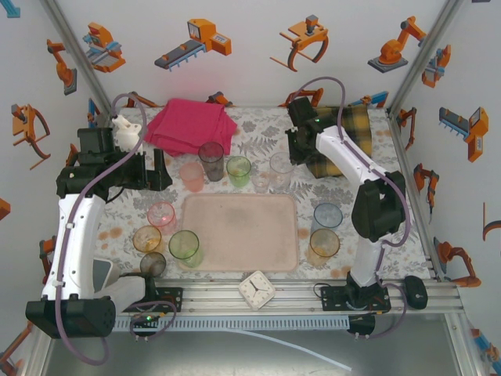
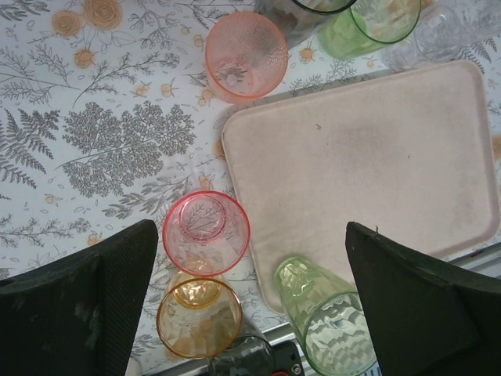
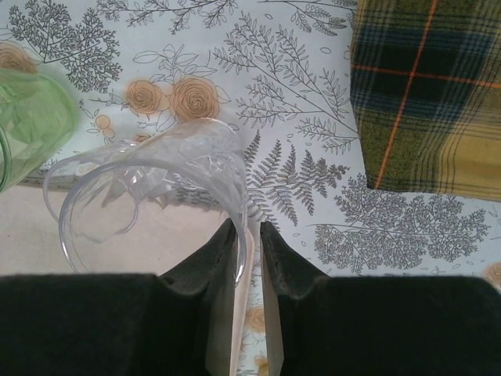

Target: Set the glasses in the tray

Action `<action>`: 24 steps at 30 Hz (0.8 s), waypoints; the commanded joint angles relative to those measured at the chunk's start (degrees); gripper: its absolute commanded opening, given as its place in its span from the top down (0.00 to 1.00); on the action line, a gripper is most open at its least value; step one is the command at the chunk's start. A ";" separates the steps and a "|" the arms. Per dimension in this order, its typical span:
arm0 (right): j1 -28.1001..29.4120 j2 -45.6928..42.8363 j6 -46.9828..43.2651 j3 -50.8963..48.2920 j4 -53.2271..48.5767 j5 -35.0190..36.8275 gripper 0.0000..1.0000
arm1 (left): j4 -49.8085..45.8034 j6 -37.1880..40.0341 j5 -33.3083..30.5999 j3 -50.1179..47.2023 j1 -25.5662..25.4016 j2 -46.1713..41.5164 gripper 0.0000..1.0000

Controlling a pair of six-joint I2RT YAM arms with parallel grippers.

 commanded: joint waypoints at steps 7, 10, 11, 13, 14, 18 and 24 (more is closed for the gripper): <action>-0.48 0.94 -0.90 1.57 -1.22 1.39 0.81 | 0.57 -0.84 1.95 -1.00 0.42 -1.00 0.03; -0.48 1.03 -0.73 1.23 -1.04 1.56 0.83 | 0.62 -0.85 2.09 -1.15 0.58 -1.23 0.03; -0.50 1.03 -0.62 1.13 -0.97 1.57 0.83 | 0.68 -0.81 2.04 -1.18 0.59 -1.39 0.03; -0.46 1.07 -0.68 0.90 -0.94 1.64 0.83 | 0.66 -0.89 2.13 -1.33 0.68 -1.51 0.03; -0.48 1.11 -0.67 0.86 -0.99 1.70 0.84 | 0.74 -0.91 2.21 -1.40 0.68 -1.51 0.03; -0.50 0.96 -0.74 0.69 -0.86 2.43 0.85 | 0.90 -0.97 2.37 -1.51 0.68 -1.73 0.03; -0.52 1.11 -0.53 0.18 -0.57 2.62 0.85 | 1.17 -1.06 2.57 -1.91 0.88 -2.10 0.03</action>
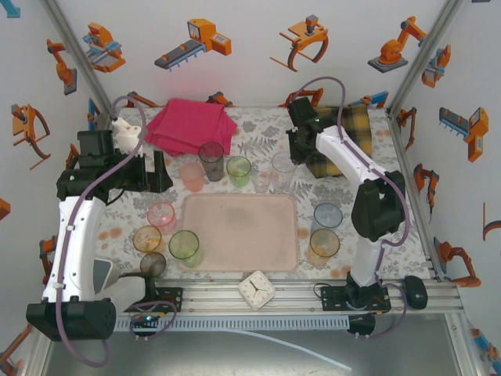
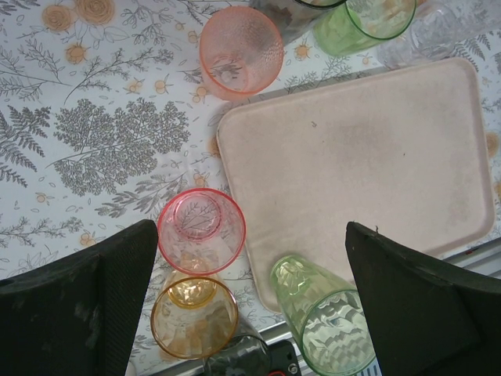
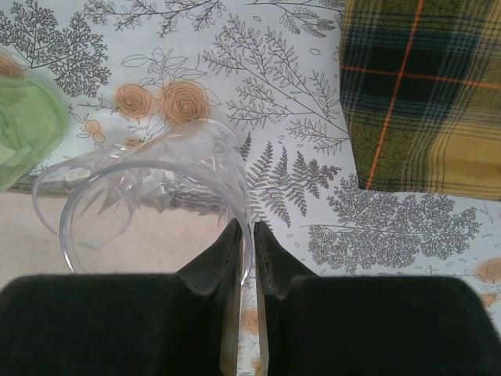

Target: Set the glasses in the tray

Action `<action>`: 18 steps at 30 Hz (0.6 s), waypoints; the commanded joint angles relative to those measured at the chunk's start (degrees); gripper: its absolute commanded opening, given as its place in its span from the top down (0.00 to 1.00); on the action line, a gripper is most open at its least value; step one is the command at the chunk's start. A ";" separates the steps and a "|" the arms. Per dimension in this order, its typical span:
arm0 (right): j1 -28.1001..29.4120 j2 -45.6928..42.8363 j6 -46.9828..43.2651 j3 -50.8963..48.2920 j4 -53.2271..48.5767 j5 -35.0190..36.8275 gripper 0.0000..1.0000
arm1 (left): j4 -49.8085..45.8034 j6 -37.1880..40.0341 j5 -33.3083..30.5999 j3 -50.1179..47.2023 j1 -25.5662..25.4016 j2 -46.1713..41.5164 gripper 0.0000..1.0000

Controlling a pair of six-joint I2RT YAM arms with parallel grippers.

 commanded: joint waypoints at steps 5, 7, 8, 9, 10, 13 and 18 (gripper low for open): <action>-0.39 1.20 -0.47 0.16 -0.38 1.02 0.86 | 0.85 -0.92 1.75 -0.59 0.40 -1.38 0.03; -0.40 1.09 -0.53 0.09 -0.41 0.94 0.88 | 0.77 -1.00 1.72 -0.54 0.40 -1.49 0.03; -0.42 1.11 -0.52 0.15 -0.35 0.94 0.90 | 0.78 -1.05 1.70 -0.53 0.40 -1.56 0.03; -0.43 1.06 -0.51 0.16 -0.37 0.93 0.91 | 0.77 -1.05 1.79 -0.59 0.51 -1.64 0.03; -0.50 0.94 -0.52 0.16 -0.38 0.85 0.91 | 0.79 -1.00 1.86 -0.57 0.49 -1.59 0.03; -0.70 0.57 -0.52 0.24 -0.36 0.83 0.94 | 0.78 -1.15 1.99 -0.44 0.49 -1.60 0.03; -1.21 -0.70 -0.55 0.38 -0.49 0.68 0.97 | 0.78 -1.26 2.16 -0.19 0.57 -1.49 0.03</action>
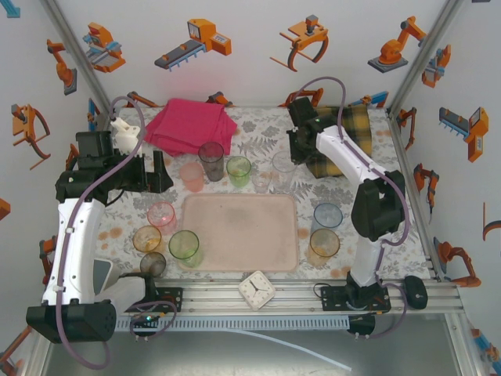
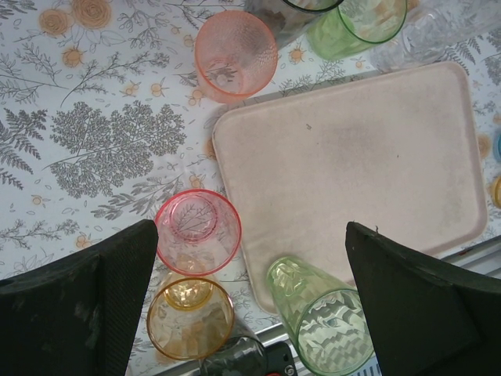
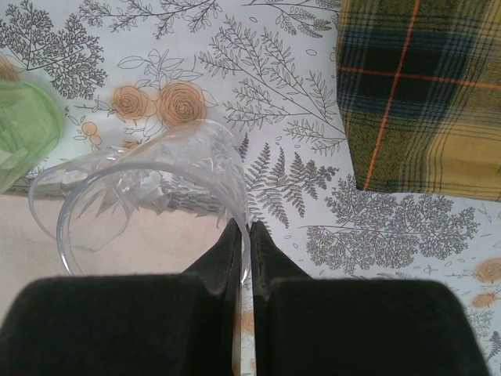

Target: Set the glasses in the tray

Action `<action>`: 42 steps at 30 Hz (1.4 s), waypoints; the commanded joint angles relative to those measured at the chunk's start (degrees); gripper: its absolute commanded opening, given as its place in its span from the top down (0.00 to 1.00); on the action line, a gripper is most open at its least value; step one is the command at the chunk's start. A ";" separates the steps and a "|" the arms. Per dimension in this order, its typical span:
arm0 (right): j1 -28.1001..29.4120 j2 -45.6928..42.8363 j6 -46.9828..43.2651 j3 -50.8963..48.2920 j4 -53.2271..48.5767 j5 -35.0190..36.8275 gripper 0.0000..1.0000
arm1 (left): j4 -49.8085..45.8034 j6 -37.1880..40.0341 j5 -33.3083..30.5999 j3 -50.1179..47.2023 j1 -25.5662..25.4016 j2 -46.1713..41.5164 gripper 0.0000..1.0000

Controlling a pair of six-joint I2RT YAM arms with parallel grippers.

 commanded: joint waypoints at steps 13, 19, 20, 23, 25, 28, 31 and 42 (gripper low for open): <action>-3.48 -5.87 -0.99 1.33 -2.71 -0.73 1.00 | 0.63 -0.99 0.16 0.61 0.80 -0.30 0.03; -3.69 -8.26 -1.14 2.26 -4.28 -0.11 1.00 | 0.64 -1.12 0.02 0.39 1.08 -0.43 0.03; -3.64 -8.64 -1.21 2.40 -4.66 -0.16 1.00 | 0.73 -1.13 -0.07 0.28 1.08 -0.39 0.03; -3.68 -10.09 -1.57 3.00 -5.97 -0.11 1.00 | 0.90 -1.20 -0.08 0.09 1.25 -0.38 0.03; -3.68 -11.52 -1.76 3.47 -7.12 -0.11 0.99 | 0.90 -1.13 -0.16 -0.12 1.41 -0.34 0.03; -3.60 -13.76 -1.72 3.99 -8.65 -0.93 0.99 | 1.03 -1.13 -1.22 -0.34 1.82 -0.06 0.03; -3.32 -15.54 -1.95 4.37 -10.36 -1.72 0.99 | 1.67 -1.23 -1.97 -0.53 2.04 -0.08 0.03; 4.16 -19.26 -2.04 5.42 -13.28 0.06 0.99 | 2.36 -1.53 -2.40 -0.27 3.63 0.92 0.03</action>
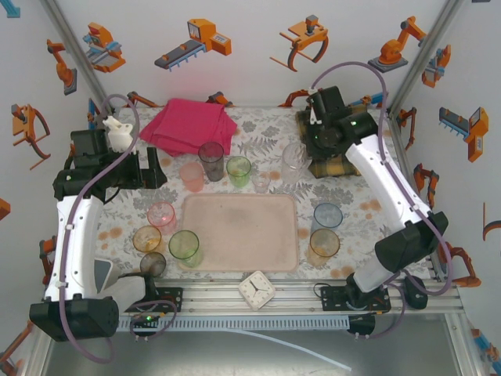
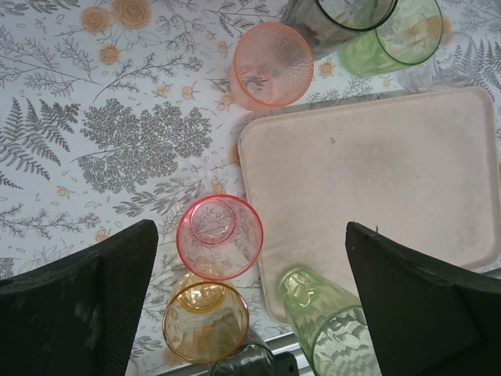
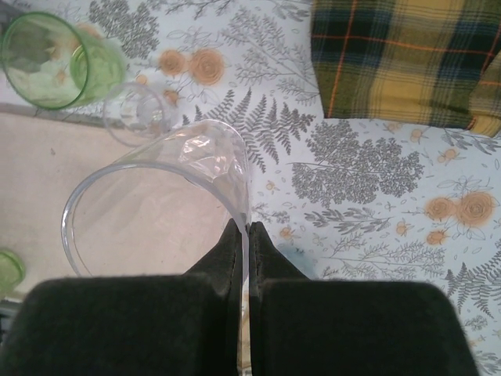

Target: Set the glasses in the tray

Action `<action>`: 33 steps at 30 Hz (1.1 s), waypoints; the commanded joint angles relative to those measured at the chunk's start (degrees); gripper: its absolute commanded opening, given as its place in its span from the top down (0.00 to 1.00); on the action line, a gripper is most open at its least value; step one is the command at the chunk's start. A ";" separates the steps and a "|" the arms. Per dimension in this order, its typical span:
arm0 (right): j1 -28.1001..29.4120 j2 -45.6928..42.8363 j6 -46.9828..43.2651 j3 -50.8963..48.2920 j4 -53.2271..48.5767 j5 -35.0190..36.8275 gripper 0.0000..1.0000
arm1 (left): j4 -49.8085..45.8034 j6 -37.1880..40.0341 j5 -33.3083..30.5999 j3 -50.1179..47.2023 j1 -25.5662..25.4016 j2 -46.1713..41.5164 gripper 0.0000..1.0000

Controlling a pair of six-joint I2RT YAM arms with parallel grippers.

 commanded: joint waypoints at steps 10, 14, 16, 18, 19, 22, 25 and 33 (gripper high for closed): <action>14.46 2.62 0.85 7.40 -1.79 1.07 0.99 | 1.35 -1.35 -0.08 -0.97 2.18 -0.41 0.03; 19.58 6.68 1.76 11.01 -2.77 -0.23 0.99 | 1.09 -0.99 -0.79 -0.71 2.35 -0.47 0.03; 22.54 9.17 1.82 13.66 -2.99 -0.74 0.99 | 1.57 -0.81 -1.18 -0.91 2.35 -0.75 0.03; 24.77 11.59 2.11 15.69 -2.41 -1.54 0.99 | 1.88 -0.81 -1.06 -1.36 2.75 -1.22 0.03; 25.85 12.73 2.12 16.52 -1.85 -2.78 0.99 | 1.82 -0.91 -1.15 -1.67 2.88 -1.41 0.03; 28.20 16.56 2.21 18.74 -0.80 -4.87 0.99 | 1.96 -1.05 -2.35 -2.37 2.94 -2.24 0.03; 29.87 19.49 2.04 20.42 -0.81 -5.52 0.99 | 2.54 -2.35 -3.97 -2.40 3.85 -2.60 0.03; 32.26 22.40 2.68 20.99 0.74 -7.84 0.99 | 3.49 -5.55 -7.49 -1.51 7.74 -3.10 0.03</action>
